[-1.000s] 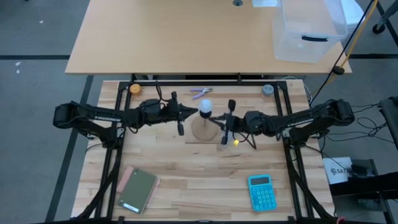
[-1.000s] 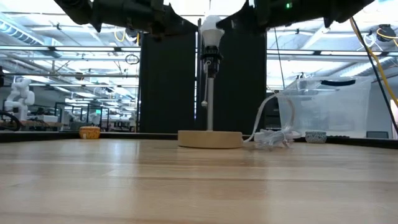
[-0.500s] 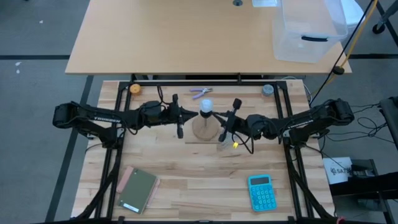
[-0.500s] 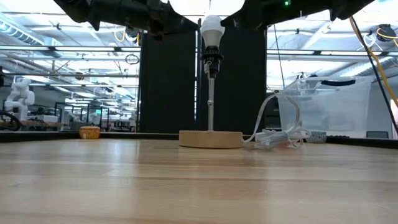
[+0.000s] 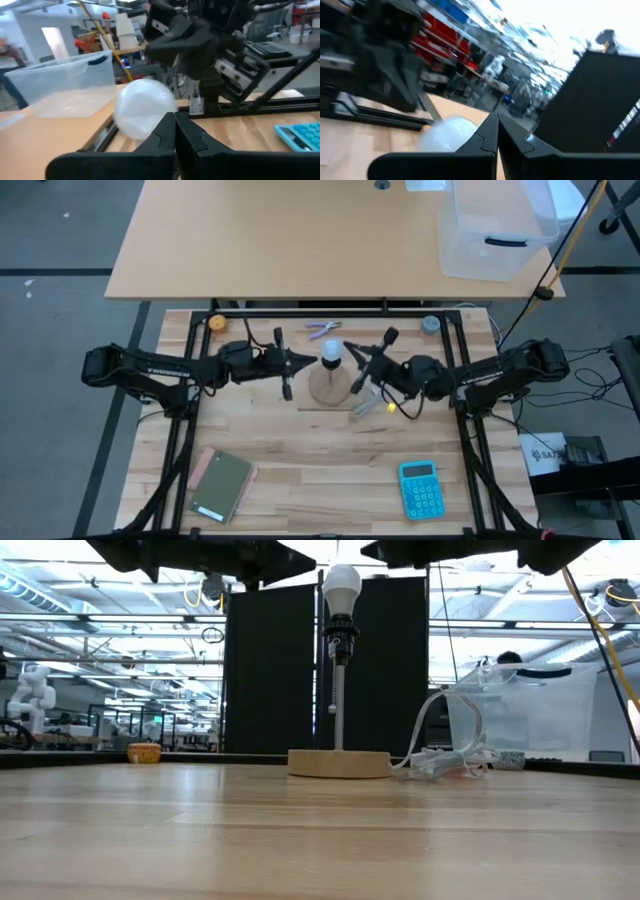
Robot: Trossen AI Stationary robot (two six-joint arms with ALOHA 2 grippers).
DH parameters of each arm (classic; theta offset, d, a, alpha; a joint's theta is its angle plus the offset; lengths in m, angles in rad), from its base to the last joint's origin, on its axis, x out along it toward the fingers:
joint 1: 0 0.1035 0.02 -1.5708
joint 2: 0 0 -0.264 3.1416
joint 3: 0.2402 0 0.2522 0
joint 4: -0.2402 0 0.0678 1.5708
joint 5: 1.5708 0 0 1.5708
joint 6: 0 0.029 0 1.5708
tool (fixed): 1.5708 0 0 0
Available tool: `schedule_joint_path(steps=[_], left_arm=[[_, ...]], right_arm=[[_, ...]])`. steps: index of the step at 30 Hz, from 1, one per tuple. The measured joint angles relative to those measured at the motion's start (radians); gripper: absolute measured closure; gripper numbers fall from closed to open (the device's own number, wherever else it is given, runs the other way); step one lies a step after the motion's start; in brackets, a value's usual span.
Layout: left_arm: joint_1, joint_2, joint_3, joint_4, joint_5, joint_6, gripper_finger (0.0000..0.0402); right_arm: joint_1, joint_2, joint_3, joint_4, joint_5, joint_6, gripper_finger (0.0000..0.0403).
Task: Screw lightbulb
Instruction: Insert the light bulb on the brown lamp
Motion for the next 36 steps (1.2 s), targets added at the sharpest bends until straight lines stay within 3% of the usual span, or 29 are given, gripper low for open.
schedule_joint_path(steps=[7,14,36], left_arm=[[0.053,0.0,0.0,0.006,-0.015,-0.005,0.0401],[0.077,0.006,0.0,0.045,0.005,-0.008,0.0401],[0.137,0.034,0.013,0.034,0.105,-0.032,0.0401]], right_arm=[[-0.091,0.0,0.0,-0.114,-0.083,0.193,0.0403],[-0.092,0.0,0.0,-0.121,-0.135,0.232,0.0403],[-0.09,0.0,0.0,-0.191,-0.126,0.299,0.0403]])
